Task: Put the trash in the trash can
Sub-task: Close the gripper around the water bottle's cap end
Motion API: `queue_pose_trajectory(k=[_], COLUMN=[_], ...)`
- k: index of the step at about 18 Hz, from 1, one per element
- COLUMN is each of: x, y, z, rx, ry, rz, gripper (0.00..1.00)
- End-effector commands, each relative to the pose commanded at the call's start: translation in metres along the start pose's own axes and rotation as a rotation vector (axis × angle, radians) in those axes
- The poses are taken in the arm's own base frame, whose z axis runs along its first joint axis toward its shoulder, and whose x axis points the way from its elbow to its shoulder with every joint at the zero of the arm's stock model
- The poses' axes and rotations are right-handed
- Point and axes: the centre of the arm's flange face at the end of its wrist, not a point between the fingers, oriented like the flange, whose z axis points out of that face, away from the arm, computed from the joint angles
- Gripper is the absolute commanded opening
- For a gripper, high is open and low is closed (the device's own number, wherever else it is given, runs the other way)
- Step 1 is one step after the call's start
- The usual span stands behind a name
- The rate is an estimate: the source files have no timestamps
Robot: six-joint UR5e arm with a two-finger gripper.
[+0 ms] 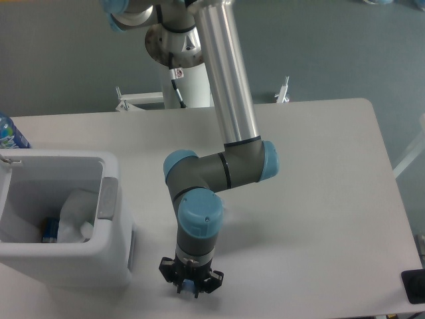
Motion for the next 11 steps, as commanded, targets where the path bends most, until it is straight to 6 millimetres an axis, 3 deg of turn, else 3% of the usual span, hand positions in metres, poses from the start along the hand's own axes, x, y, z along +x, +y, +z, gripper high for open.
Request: queue_pose_trajectory(k=[3, 8, 11], x=[0.0, -0.001, -0.006], y=[-0.002, -0.004, -0.007], z=[-0.004, -0.012, -0.03], rx=[0.007, 0.016, 0.04], ry=[-0.004, -0.009, -0.021], rz=[0.003, 0.006, 0.007], gripper=[0.24, 0.14, 0.14])
